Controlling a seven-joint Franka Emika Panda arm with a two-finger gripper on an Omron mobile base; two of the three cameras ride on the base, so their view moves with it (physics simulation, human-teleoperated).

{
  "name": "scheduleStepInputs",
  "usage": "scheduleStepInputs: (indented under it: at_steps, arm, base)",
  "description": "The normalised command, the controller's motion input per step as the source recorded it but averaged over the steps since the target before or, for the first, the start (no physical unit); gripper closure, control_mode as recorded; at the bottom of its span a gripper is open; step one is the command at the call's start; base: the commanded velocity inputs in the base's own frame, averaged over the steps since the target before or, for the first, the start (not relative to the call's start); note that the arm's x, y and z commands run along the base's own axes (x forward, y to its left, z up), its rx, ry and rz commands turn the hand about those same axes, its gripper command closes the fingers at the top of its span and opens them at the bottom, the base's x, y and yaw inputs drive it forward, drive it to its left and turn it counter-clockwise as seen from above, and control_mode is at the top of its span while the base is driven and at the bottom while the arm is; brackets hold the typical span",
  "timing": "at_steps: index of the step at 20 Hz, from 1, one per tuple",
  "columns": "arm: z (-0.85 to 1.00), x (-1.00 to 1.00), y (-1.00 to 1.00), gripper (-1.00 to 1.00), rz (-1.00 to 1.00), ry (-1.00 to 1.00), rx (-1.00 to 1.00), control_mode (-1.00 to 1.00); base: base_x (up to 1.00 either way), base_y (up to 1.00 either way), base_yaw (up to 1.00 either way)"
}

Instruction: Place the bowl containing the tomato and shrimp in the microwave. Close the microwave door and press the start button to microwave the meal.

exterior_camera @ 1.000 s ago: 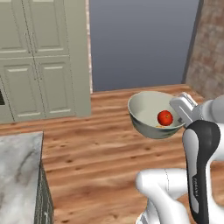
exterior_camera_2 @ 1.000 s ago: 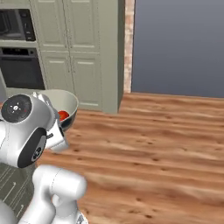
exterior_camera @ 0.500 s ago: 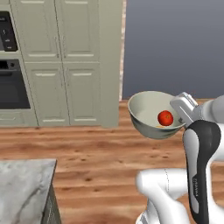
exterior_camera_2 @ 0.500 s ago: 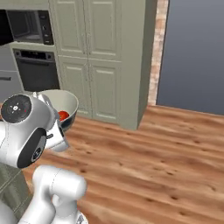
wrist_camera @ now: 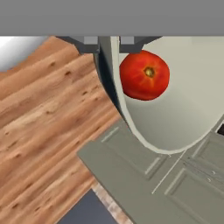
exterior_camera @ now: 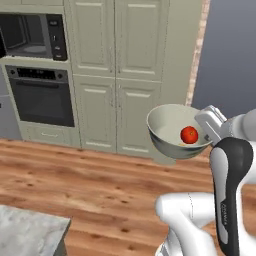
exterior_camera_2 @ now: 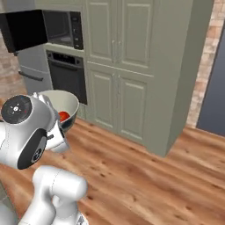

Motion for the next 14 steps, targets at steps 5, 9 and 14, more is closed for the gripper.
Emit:
scheduleStepInputs:
  at_steps: [5, 9, 14]
  arm:
    - [0.00, 0.00, 0.00, 1.00, 0.00, 0.00, 0.00, 1.00]
    - [0.00, 0.00, 0.00, 1.00, 0.00, 0.00, 0.00, 1.00]
    - [0.00, 0.00, 0.00, 1.00, 0.00, 0.00, 0.00, 1.00]
  base:
    - [1.00, 0.00, 0.47]
    - [1.00, 0.04, 0.33]
    - [1.00, 0.17, 0.16]
